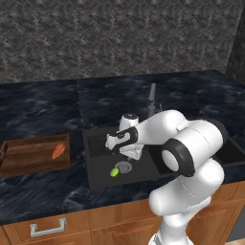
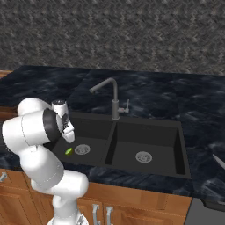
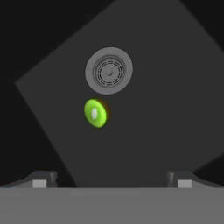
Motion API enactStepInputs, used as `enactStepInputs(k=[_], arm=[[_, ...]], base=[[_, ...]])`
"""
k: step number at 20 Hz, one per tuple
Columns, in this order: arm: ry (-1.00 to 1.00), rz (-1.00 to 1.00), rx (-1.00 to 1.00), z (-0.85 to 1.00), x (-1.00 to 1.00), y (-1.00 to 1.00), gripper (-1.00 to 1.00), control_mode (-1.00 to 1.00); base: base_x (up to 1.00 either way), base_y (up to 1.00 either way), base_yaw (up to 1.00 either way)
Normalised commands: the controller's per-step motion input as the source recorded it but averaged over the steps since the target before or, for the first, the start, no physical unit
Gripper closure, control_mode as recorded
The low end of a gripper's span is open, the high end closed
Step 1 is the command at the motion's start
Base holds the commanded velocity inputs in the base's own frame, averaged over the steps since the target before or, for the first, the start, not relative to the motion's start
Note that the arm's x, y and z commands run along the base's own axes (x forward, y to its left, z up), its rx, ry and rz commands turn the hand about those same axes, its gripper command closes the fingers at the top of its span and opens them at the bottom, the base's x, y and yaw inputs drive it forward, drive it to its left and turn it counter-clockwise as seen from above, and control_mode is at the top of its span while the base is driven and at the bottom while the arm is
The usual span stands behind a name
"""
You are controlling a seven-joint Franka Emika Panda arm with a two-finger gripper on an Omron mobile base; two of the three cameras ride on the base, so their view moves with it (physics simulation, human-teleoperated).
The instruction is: Pick up all produce items and place them in the sink. Turn on the sink faucet to wash them. Then turn the sink off and put them in the tray.
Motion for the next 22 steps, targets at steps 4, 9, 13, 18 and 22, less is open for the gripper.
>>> enactStepInputs(k=[4, 9, 13, 18, 22], arm=[[0.02, 0.0, -0.01, -0.51, 0.02, -0.06, -1.0, -1.0], [0.0, 0.02, -0.03, -0.49, 0.26, 0.0, -1.0, -1.0], [0.0, 0.03, -0.04, -0.45, 0.24, 0.0, -1.0, -1.0], [0.0, 0.03, -0.04, -0.38, 0.29, 0.0, -1.0, -1.0], [0.0, 0.04, -0.04, -0.33, 0.3, 0.04, -1.0, -1.0]], base=[[0.0, 0.0, 0.0], [0.0, 0.0, 0.0], [0.0, 0.0, 0.0], [0.0, 0.0, 0.0], [0.0, 0.0, 0.0]])
